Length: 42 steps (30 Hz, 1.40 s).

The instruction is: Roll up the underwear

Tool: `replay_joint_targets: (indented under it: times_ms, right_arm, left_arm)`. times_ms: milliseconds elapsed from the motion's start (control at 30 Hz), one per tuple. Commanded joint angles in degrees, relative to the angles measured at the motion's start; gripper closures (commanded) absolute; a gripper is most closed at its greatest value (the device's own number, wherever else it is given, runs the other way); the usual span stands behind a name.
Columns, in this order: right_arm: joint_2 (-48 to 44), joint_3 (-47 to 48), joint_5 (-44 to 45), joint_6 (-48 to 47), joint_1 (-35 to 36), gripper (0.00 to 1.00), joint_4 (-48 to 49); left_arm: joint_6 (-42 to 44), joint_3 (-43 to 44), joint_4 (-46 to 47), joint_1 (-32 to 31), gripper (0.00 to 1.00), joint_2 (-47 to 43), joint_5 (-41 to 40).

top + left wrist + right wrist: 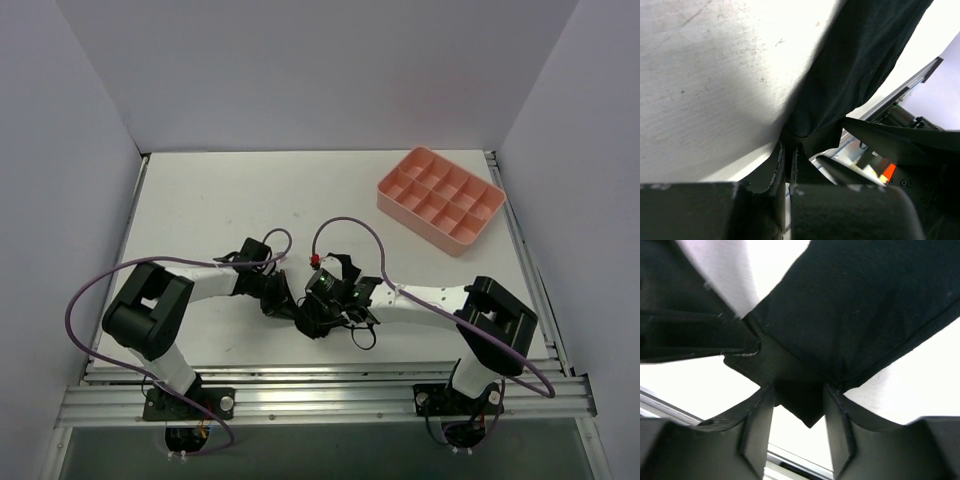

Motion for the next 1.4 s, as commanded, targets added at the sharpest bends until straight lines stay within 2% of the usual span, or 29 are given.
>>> replay_joint_targets:
  times_ms: [0,33,133,233,433,633,967,1267,1367]
  right_arm:
    - [-3.32,2.10,4.85,-8.49,2.38,0.58,-3.32]
    - [-3.93,1.67,5.03,-9.46,2.91,0.53,-2.09]
    - [-4.73,1.14,7.39,-11.75,5.20,0.47,-0.94]
    - [-4.90,0.87,10.64,-13.24,7.47,0.46,-0.77]
    - [-3.86,0.78,13.72,-16.58,10.82,0.45,-0.14]
    - [0.27,4.82,21.11,-20.02,13.02,0.45,-2.87]
    - [5.38,8.25,24.19,-23.80,16.10,0.43,-2.43]
    - [10.12,9.40,28.84,-23.01,18.74,0.43,-3.92]
    - [11.88,10.28,31.04,-22.13,18.74,0.47,-5.60]
  left_arm:
    - [-3.93,3.31,-3.93,0.28,0.98,1.37,2.33]
    - [-4.64,4.18,-4.64,0.37,0.98,1.55,3.29]
    - [-5.88,6.12,-8.85,0.54,0.98,2.60,4.00]
    - [-6.14,8.85,-13.51,0.80,0.98,3.57,4.27]
    - [-7.02,11.13,-17.65,2.03,0.98,5.24,5.15]
    - [-6.93,11.84,-20.29,2.47,0.98,6.21,5.59]
    - [-9.04,11.75,-21.17,3.18,0.98,6.30,6.20]
    - [-10.27,11.40,-22.14,4.50,0.98,6.47,6.64]
    - [-10.36,11.31,-22.31,4.67,0.98,6.65,6.82]
